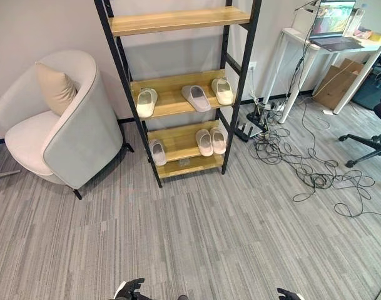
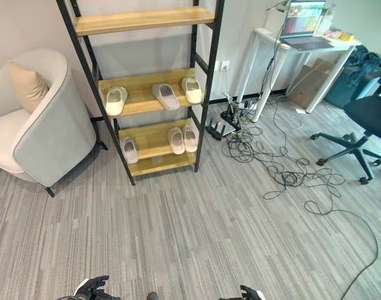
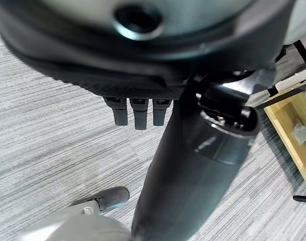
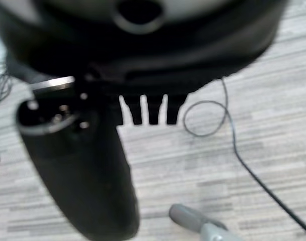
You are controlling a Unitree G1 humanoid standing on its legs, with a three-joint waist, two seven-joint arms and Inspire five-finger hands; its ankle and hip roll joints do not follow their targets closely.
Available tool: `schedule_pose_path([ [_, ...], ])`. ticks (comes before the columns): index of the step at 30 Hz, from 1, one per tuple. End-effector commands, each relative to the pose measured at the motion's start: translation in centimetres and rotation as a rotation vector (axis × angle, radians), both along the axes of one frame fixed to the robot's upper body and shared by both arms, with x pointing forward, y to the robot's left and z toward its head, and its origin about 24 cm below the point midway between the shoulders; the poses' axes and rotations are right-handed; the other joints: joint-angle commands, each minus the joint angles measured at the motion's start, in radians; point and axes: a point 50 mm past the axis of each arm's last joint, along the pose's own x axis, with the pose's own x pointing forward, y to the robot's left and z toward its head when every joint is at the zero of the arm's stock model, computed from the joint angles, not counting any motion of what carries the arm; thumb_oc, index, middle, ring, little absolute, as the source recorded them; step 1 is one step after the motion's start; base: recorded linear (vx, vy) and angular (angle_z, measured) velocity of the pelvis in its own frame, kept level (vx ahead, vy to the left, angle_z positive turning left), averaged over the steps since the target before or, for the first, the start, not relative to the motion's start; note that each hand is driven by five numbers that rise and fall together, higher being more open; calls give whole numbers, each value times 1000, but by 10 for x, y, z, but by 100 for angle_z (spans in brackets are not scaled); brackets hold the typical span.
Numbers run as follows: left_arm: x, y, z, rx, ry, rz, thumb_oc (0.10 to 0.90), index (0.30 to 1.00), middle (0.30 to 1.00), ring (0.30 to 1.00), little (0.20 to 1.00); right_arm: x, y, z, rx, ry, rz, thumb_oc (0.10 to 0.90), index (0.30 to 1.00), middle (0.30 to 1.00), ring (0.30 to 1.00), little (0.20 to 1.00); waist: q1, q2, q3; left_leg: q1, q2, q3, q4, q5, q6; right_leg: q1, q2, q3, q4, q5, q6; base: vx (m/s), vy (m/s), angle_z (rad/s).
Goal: Arrange the slippers neatly on the shoe rack.
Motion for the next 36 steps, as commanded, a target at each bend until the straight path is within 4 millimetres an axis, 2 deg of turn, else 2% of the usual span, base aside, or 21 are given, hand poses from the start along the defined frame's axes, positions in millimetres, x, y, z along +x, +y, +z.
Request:
schedule_pose_path([
  [1, 15, -6, 2, 13, -32, -23, 800, 900, 900, 900, 900, -7, -11, 3, -70, 15, 26, 800, 900, 900, 900, 900, 26, -6, -52, -26, 43, -52, -10, -23, -92, -75, -79, 17, 5, 15, 157, 0, 0, 0],
  [8, 9, -6, 0, 10, -4, -12, 800, 900, 900, 900, 900, -7, -5, 1, -54, 20, 38, 800, 900, 900, 900, 900, 22, -1, -42, -31, 45, -54, -10, -16, -94, -80, -74, 10, 5, 13, 153, 5, -34, 0],
  [21, 19, -10, 2, 4, -40, -8, 800, 900, 900, 900, 900, -5, -4, 1, -56, 12, 32, 800, 900, 900, 900, 900, 18, 0, -25, -28, 63, -71, -10, -17, -98, -76, -57, 6, 5, 0, 142, 28, -61, 0],
  [24, 25, -11, 4, 1, -62, -2, 800, 900, 900, 900, 900, -1, -4, 2, -56, -4, 24, 800, 900, 900, 900, 900, 20, -11, 1, -60, 70, -75, 41, -22, -105, -79, -57, 7, 5, 1, 136, -30, -66, 4],
  [25, 31, -13, 5, -3, -79, -4, 800, 900, 900, 900, 900, 4, -5, 3, -59, -22, 21, 800, 900, 900, 900, 900, 23, -21, 21, -108, 69, -81, 112, -31, -112, -83, -63, 9, 5, 6, 130, -45, -44, 13],
  [27, 35, -14, 6, -5, -92, -9, 800, 900, 900, 900, 900, 7, -7, 4, -64, -30, 16, 800, 900, 900, 900, 900, 25, -29, 33, -143, 66, -85, 166, -35, -116, -87, -67, 6, 5, 8, 125, -21, -45, 2],
  [31, 34, -17, 6, -9, -90, -16, 800, 900, 900, 900, 900, 7, -8, 5, -69, -34, 14, 800, 900, 900, 900, 900, 21, -39, 43, -169, 67, -85, 220, -36, -112, -85, -72, -4, 5, 12, 119, 52, -13, 6],
  [33, 33, -17, 6, -8, -86, -15, 800, 900, 900, 900, 900, 8, -8, 5, -69, -34, 13, 800, 900, 900, 900, 900, 20, -38, 44, -178, 66, -79, 209, -36, -107, -85, -71, -7, 5, 8, 121, 139, 36, 39],
  [34, 25, -14, 3, -6, -59, -13, 800, 900, 900, 900, 900, 7, -8, 5, -69, -29, 26, 800, 900, 900, 900, 900, 28, -33, 32, -179, 43, -62, 127, -13, -97, -74, -60, -8, 5, -2, 126, 264, 83, 19],
  [36, 23, -12, 3, -3, -53, -12, 800, 900, 900, 900, 900, 8, -7, 5, -67, -34, 30, 800, 900, 900, 900, 900, 40, -29, 32, -212, 11, -50, 92, 25, -96, -56, -47, 5, 5, -15, 124, 289, 118, 10],
])
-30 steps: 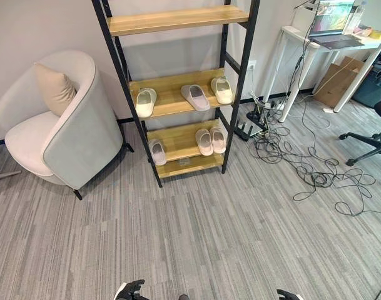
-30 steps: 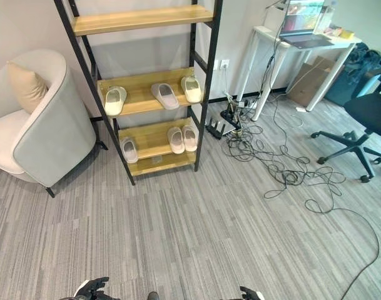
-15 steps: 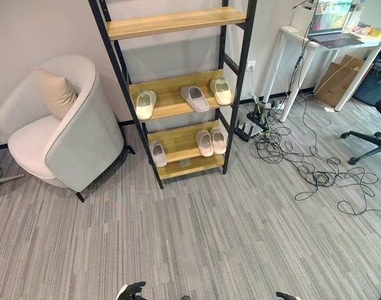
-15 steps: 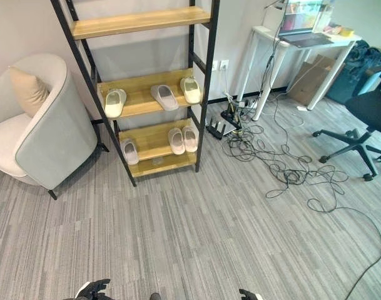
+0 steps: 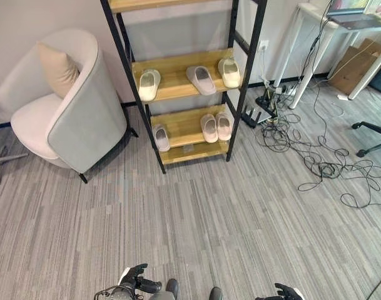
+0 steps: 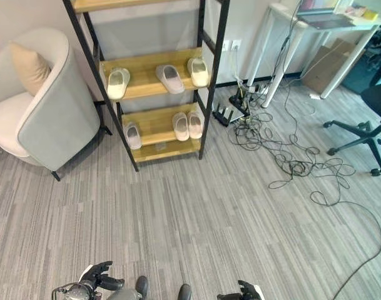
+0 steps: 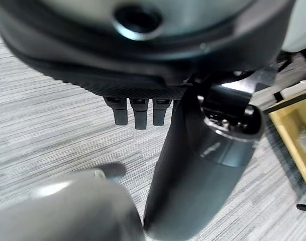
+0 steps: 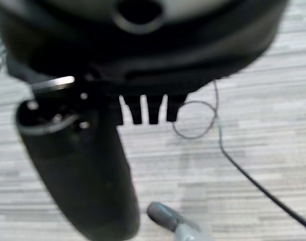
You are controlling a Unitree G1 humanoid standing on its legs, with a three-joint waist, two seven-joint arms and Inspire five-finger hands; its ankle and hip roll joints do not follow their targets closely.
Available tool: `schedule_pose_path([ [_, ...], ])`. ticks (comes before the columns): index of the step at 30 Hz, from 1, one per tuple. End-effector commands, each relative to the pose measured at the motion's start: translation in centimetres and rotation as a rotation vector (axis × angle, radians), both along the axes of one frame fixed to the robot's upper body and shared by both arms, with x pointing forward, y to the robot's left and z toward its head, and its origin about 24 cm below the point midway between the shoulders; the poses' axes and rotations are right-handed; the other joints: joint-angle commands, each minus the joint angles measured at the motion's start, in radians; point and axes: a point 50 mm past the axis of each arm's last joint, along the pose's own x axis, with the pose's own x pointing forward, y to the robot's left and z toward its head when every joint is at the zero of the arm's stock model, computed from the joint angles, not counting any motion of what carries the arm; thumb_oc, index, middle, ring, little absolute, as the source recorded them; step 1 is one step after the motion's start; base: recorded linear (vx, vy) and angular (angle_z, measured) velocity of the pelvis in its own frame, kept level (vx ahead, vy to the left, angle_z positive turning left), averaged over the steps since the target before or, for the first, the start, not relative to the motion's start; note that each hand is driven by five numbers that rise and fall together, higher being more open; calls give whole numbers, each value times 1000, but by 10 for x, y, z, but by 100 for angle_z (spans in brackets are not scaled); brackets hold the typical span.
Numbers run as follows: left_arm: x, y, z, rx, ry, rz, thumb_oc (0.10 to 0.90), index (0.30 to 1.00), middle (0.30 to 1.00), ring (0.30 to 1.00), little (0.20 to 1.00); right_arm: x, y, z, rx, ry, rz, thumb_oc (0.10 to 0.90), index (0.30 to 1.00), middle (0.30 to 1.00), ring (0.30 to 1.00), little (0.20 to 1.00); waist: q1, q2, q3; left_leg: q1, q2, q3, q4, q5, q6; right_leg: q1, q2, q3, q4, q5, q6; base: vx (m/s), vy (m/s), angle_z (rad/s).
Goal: Arrange the slippers neatly on the shoe rack.
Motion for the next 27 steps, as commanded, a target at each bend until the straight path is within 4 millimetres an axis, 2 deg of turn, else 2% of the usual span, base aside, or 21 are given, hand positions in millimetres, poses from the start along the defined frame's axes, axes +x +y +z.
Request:
schedule_pose_path([
  [1, -11, 0, -4, 13, 31, -27, 800, 900, 900, 900, 900, -7, -8, 2, -37, -11, -12, 800, 900, 900, 900, 900, 52, 6, -62, -40, -69, 7, -68, 33, 28, 13, -1, 53, 7, -41, 173, 260, 171, 8],
  [4, -14, 3, -4, 10, 36, -4, 800, 900, 900, 900, 900, -19, -8, -1, -36, 36, -4, 800, 900, 900, 900, 900, 48, 5, -68, -12, -77, 15, -75, 29, 40, 23, -20, 55, 49, -42, 188, 211, 184, -68],
  [5, -15, 5, -4, 9, 40, -1, 800, 900, 900, 900, 900, -18, -9, -1, -36, 31, 4, 800, 900, 900, 900, 900, 57, 0, -77, 12, -84, 24, -75, 7, 56, 20, -46, 51, 93, -46, 205, 280, 248, -67],
  [6, -14, 9, -3, 15, 38, -2, 800, 900, 900, 900, 900, -18, -8, -1, -32, 34, 11, 800, 900, 900, 900, 900, 62, 4, -79, 32, -86, 31, -78, -6, 71, -8, -70, 49, 181, -38, 221, 266, 314, -65],
  [7, -9, 12, -1, 20, 24, 3, 800, 900, 900, 900, 900, -16, -8, 0, -30, 25, 22, 800, 900, 900, 900, 900, 60, 16, -63, 57, -84, 31, -78, -18, 91, -90, -95, 39, 349, 21, 242, 158, 247, -61],
  [8, -6, 13, 1, 21, 14, 2, 800, 900, 900, 900, 900, -14, -8, 0, -30, 20, 24, 800, 900, 900, 900, 900, 53, 26, -54, 70, -78, 26, -81, -21, 99, -133, -102, 35, 425, 49, 243, 100, 188, -78],
  [10, -1, 14, 2, 28, 0, -2, 800, 900, 900, 900, 900, -11, -8, 1, -29, 4, 22, 800, 900, 900, 900, 900, 38, 48, -38, 99, -66, 19, -87, -31, 110, -203, -111, 19, 540, 84, 243, 91, 105, -20],
  [11, -1, 14, 2, 27, 0, -2, 800, 900, 900, 900, 900, -11, -8, 1, -29, 4, 22, 800, 900, 900, 900, 900, 38, 47, -37, 99, -67, 19, -87, -31, 110, -204, -113, 20, 544, 81, 243, 132, 66, 20],
  [12, 0, 15, 3, 32, -3, -4, 800, 900, 900, 900, 900, -12, -7, 1, -28, 5, 18, 800, 900, 900, 900, 900, 34, 54, -36, 118, -64, 15, -95, -38, 111, -220, -121, 3, 541, 74, 232, 266, 0, 24],
  [13, 0, 15, 3, 36, 0, -9, 800, 900, 900, 900, 900, -13, -4, 0, -24, 6, 22, 800, 900, 900, 900, 900, 24, 59, -35, 153, -62, 12, -107, -57, 107, -243, -133, -25, 475, 48, 216, 266, 0, 24],
  [14, 0, 15, 3, 36, 0, -9, 800, 900, 900, 900, 900, -13, -4, 0, -24, 6, 22, 800, 900, 900, 900, 900, 24, 59, -34, 153, -61, 12, -107, -58, 107, -242, -133, -25, 475, 47, 216, 384, -104, 30],
  [15, -2, 13, 2, 34, 6, -13, 800, 900, 900, 900, 900, -14, -2, -1, -20, 11, 38, 800, 900, 900, 900, 900, 13, 49, -37, 172, -70, 8, -116, -72, 99, -257, -142, -39, 335, 59, 212, 300, -135, 30],
  [18, -3, 12, 1, 35, 9, -14, 800, 900, 900, 900, 900, -15, -1, -2, -17, 19, 41, 800, 900, 900, 900, 900, -10, 42, -31, 216, -57, -10, -121, -105, 78, -280, -133, -22, 146, 115, 231, 358, -182, 9],
  [20, -6, 12, 0, 34, 17, -3, 800, 900, 900, 900, 900, -18, -1, -2, -15, 29, 36, 800, 900, 900, 900, 900, -16, 35, -39, 233, -48, -19, -121, -122, 68, -273, -130, -16, 97, 131, 240, 290, -185, 31],
  [24, -15, 9, -3, 22, 42, 14, 800, 900, 900, 900, 900, -20, 5, -4, -1, 28, 48, 800, 900, 900, 900, 900, -12, 19, -73, 254, -5, -32, -116, -143, 41, -223, -103, -21, 75, 124, 219, 278, -205, 34],
  [27, -8, 6, -2, 17, 23, 8, 800, 900, 900, 900, 900, -12, 5, -2, -4, 4, 48, 800, 900, 900, 900, 900, -7, 16, -67, 197, 28, -41, -6, -84, 7, -182, -77, -24, 64, 94, 196, 165, -185, 21],
])
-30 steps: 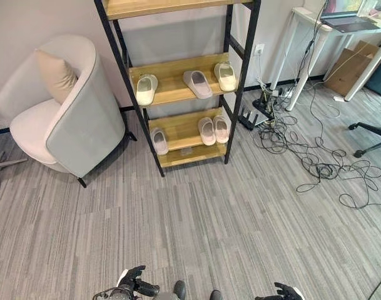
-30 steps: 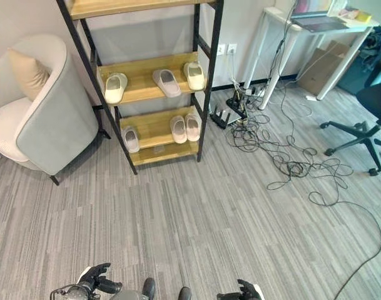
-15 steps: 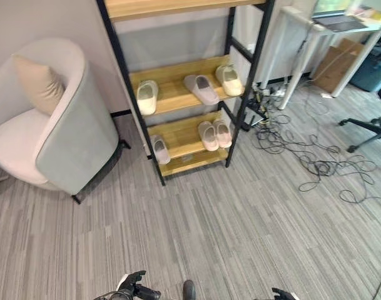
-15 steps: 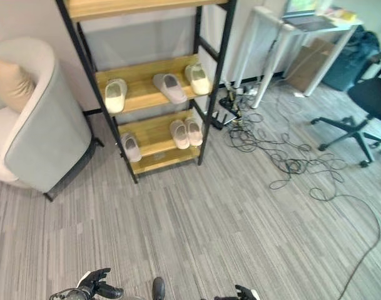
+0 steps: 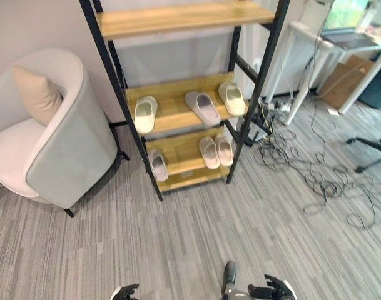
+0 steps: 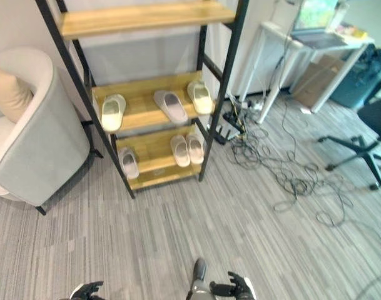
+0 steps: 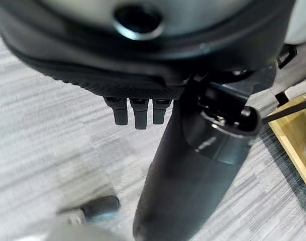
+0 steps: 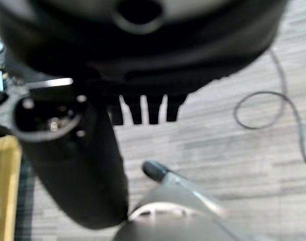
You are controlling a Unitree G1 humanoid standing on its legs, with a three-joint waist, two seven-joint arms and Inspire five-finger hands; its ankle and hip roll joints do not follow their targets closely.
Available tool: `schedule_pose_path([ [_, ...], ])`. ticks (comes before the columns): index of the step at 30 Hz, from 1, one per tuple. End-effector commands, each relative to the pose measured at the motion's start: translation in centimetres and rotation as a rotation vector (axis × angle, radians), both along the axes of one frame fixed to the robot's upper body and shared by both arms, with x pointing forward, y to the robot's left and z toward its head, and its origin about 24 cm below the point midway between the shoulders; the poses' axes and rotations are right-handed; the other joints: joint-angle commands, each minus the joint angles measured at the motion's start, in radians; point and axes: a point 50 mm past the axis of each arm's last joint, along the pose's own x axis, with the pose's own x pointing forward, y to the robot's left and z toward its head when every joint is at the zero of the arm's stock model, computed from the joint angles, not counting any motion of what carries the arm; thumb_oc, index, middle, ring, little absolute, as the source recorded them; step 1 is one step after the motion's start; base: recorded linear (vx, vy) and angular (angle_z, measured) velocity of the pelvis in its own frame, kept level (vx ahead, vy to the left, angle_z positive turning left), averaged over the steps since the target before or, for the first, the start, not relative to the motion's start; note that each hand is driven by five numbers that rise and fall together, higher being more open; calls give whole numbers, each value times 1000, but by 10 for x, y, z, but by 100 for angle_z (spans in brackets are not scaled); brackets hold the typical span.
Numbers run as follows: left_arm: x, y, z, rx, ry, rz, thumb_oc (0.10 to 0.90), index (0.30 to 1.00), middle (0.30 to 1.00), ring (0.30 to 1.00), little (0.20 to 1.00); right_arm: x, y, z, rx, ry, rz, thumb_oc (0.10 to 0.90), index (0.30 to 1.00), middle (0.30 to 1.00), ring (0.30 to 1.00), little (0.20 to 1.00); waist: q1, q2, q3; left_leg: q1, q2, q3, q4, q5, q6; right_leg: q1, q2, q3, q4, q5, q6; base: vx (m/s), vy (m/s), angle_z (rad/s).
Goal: Arrange the slippers neatly on the shoe rack.
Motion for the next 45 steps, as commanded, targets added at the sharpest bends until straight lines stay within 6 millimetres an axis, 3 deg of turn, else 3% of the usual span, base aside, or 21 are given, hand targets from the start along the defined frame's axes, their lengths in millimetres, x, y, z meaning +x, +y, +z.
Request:
schedule_pose_path([
  [1, 48, -2, 12, -2, -147, -18, 800, 900, 900, 900, 900, -6, -17, 4, -69, 6, 27, 800, 900, 900, 900, 900, 13, -20, 37, -164, 45, -55, 112, 123, -70, 17, -15, 37, 51, -124, 110, 68, -109, 3],
  [4, 54, -4, 14, -11, -172, -8, 800, 900, 900, 900, 900, -2, -18, 5, -74, -10, 29, 800, 900, 900, 900, 900, 27, -30, 49, -210, 51, -54, 185, 170, -78, 43, -9, 33, 38, -141, 97, 95, -131, -6],
  [6, 56, -6, 14, -22, -179, -3, 800, 900, 900, 900, 900, 0, -17, 5, -75, -10, 35, 800, 900, 900, 900, 900, 35, -39, 55, -250, 54, -40, 218, 169, -70, 63, -12, 30, 37, -158, 88, 194, -137, 1],
  [8, 53, -9, 13, -30, -167, -20, 800, 900, 900, 900, 900, 1, -19, 6, -82, -16, 37, 800, 900, 900, 900, 900, 40, -45, 46, -290, 14, -27, 158, 114, -54, 99, -11, 29, 28, -184, 93, 265, -98, 30],
  [11, 49, -10, 11, -34, -150, -23, 800, 900, 900, 900, 900, -1, -18, 6, -81, -12, 39, 800, 900, 900, 900, 900, 44, -37, 41, -322, -13, -8, 104, 136, -47, 127, 6, 26, 20, -204, 91, 201, -16, 35],
  [13, 44, -8, 10, -33, -141, -6, 800, 900, 900, 900, 900, -1, -16, 5, -83, -9, 50, 800, 900, 900, 900, 900, 78, -9, 39, -396, -80, 28, 11, 246, -44, 188, 63, 64, 13, -242, 81, 360, 43, 24],
  [18, 32, -2, 7, -28, -99, 16, 800, 900, 900, 900, 900, -9, -12, 2, -71, 23, 61, 800, 900, 900, 900, 900, 96, -24, 6, -342, -89, 34, -11, 216, -10, 225, 44, 65, 54, -276, 97, 310, 147, -28],
  [20, 35, 3, 9, -23, -108, 34, 800, 900, 900, 900, 900, -4, -8, 2, -58, 21, 90, 800, 900, 900, 900, 900, 103, -26, 3, -297, -93, 28, -18, 182, 19, 156, -6, 52, 267, -253, 131, 201, 181, -5],
  [21, 35, 3, 9, -23, -108, 34, 800, 900, 900, 900, 900, -4, -8, 2, -58, 21, 90, 800, 900, 900, 900, 900, 103, -26, 3, -297, -93, 28, -18, 182, 19, 156, -6, 52, 268, -253, 131, 98, 114, 14],
  [23, 40, 6, 11, -14, -121, 28, 800, 900, 900, 900, 900, 3, -6, 3, -51, 0, 100, 800, 900, 900, 900, 900, 87, -11, 16, -269, -86, 6, -19, 172, 32, 82, -17, 55, 400, -212, 143, 156, 87, 25],
  [25, 40, 7, 11, -8, -121, 25, 800, 900, 900, 900, 900, 6, -2, 3, -44, -12, 103, 800, 900, 900, 900, 900, 76, 4, 24, -232, -73, -11, -30, 160, 35, 30, -25, 51, 452, -204, 128, 193, 39, 28],
  [27, 40, 9, 12, -5, -121, 23, 800, 900, 900, 900, 900, 12, -1, 5, -37, -38, 108, 800, 900, 900, 900, 900, 71, 7, 26, -208, -69, -25, -39, 154, 33, 4, -29, 40, 392, -208, 113, 209, -68, 41],
  [28, 37, 8, 11, -9, -107, -13, 800, 900, 900, 900, 900, 18, -9, 9, -45, -72, 97, 800, 900, 900, 900, 900, 66, 4, 31, -193, -72, -39, -43, 147, 27, -13, -25, 45, 305, -197, 110, 312, -143, 35],
  [29, 26, 12, 9, -1, -86, 5, 800, 900, 900, 900, 900, 66, -7, 36, 19, -324, 120, 800, 900, 900, 900, 900, 39, 6, 44, -175, -71, -43, -49, 142, 21, -39, -13, 83, 236, -174, 119, 311, -179, 49],
  [30, 36, 7, 10, -11, -93, -38, 800, 900, 900, 900, 900, 44, -15, 22, -29, -165, 90, 800, 900, 900, 900, 900, 30, 5, 47, -164, -71, -53, -53, 135, 14, -47, -13, 86, 180, -153, 127, 176, -105, 67],
  [33, 47, 3, 12, 5, -111, -92, 800, 900, 900, 900, 900, 29, -20, 15, -67, -86, 44, 800, 900, 900, 900, 900, 5, 1, 47, -154, -66, -59, -60, 129, -2, -70, -19, 91, 108, -108, 141, 155, -146, 106],
  [34, 46, 3, 12, 4, -112, -86, 800, 900, 900, 900, 900, 20, -19, 11, -60, -53, 39, 800, 900, 900, 900, 900, -6, -13, 38, -149, -68, -45, -60, 121, -13, -41, -25, 80, 58, -86, 150, 224, -209, 153],
  [37, 42, 2, 10, 0, -99, -76, 800, 900, 900, 900, 900, 15, -16, 9, -49, -42, 41, 800, 900, 900, 900, 900, -9, -22, 22, -141, -57, -40, -60, 110, -22, -11, -15, 83, 31, -95, 143, 137, -147, 113],
  [39, 45, -3, 11, -16, -107, -83, 800, 900, 900, 900, 900, 14, -16, 9, -42, -47, 22, 800, 900, 900, 900, 900, -9, -31, 8, -156, -36, -51, -60, 111, -50, 40, 2, 77, 14, -119, 134, 114, -173, 13],
  [45, 50, -13, 10, -40, -118, -122, 800, 900, 900, 900, 900, 12, -24, 10, -57, -45, 5, 800, 900, 900, 900, 900, -10, -34, 3, -202, 7, -57, -16, 124, -62, 69, 9, 79, 6, -148, 114, 1, -56, 31],
])
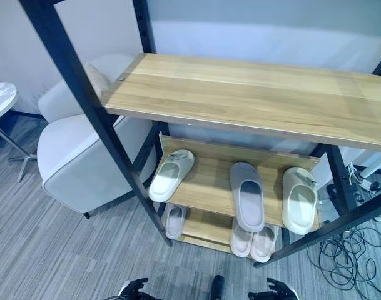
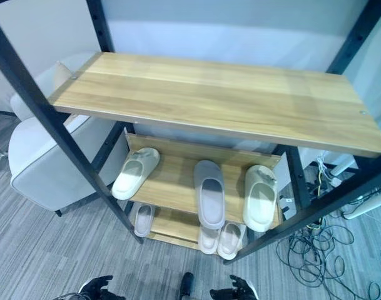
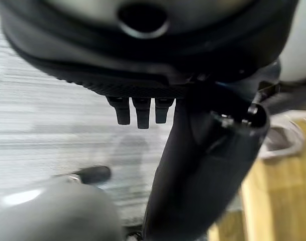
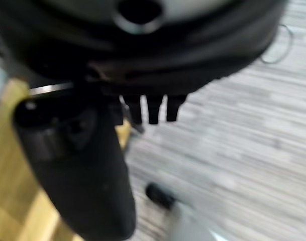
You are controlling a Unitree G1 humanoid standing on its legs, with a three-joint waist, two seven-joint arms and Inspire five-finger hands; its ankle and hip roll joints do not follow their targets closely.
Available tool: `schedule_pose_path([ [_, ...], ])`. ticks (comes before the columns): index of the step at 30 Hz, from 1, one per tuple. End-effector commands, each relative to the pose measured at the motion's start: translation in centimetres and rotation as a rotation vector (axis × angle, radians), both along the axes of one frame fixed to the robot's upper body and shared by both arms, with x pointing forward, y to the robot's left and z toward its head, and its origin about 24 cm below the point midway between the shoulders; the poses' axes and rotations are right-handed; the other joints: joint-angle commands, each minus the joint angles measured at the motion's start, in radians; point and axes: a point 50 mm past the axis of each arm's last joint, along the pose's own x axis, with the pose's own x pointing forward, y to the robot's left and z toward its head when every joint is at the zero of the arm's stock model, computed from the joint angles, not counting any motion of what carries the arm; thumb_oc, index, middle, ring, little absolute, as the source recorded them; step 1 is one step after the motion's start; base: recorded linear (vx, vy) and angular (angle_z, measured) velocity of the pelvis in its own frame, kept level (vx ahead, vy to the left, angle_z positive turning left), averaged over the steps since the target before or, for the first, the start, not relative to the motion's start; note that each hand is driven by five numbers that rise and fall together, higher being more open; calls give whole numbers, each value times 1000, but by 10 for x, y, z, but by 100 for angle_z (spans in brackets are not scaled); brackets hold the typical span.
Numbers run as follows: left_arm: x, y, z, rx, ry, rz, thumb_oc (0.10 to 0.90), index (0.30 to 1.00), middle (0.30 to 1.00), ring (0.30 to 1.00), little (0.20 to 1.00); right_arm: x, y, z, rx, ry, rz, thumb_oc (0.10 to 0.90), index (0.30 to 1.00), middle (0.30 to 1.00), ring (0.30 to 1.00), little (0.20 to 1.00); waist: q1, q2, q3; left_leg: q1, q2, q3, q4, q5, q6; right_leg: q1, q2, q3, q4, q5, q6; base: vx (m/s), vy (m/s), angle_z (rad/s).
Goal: Arrange the slippers neatly on the shoe rack.
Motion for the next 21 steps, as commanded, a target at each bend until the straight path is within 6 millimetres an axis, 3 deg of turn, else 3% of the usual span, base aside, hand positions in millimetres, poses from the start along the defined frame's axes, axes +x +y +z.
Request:
schedule_pose_path([
  [1, 6, -2, 2, 9, -19, -44, 800, 900, 900, 900, 900, -8, -11, 2, -33, -9, -30, 800, 900, 900, 900, 900, -10, 8, -29, -40, 26, 25, -143, 109, -21, 41, -35, 77, 8, -101, 171, 7, 69, 23],
  [7, -6, -2, -2, 4, 22, -40, 800, 900, 900, 900, 900, -15, -11, -1, -33, 20, -23, 800, 900, 900, 900, 900, 0, 26, -34, -56, 20, 31, -187, 140, -21, 65, -45, 83, 8, -95, 184, 19, 149, 9],
  [14, -6, 7, -1, 23, 23, -33, 800, 900, 900, 900, 900, -11, -1, -3, -9, 27, 5, 800, 900, 900, 900, 900, -3, 40, -12, -46, -31, 69, -187, 132, 6, -27, -114, 99, 21, -9, 235, -63, 211, -39],
  [18, -6, 15, 1, 36, 19, -7, 800, 900, 900, 900, 900, -7, 3, -3, 0, 18, 20, 800, 900, 900, 900, 900, 16, 42, -6, -64, -33, 86, -187, 144, 23, -32, -107, 97, 83, -51, 218, -101, 82, -25],
  [19, -8, 17, 1, 38, 23, 2, 800, 900, 900, 900, 900, -7, 3, -3, 3, 14, 17, 800, 900, 900, 900, 900, 31, 40, -15, -75, -37, 91, -187, 150, 25, -6, -93, 98, 111, -86, 210, -19, 50, -37],
  [21, -15, 19, -1, 38, 39, 22, 800, 900, 900, 900, 900, -9, 4, -3, 7, 17, 19, 800, 900, 900, 900, 900, 58, 27, -32, -74, -45, 100, -187, 145, 24, 45, -90, 83, 81, -92, 206, 0, 21, -48],
])
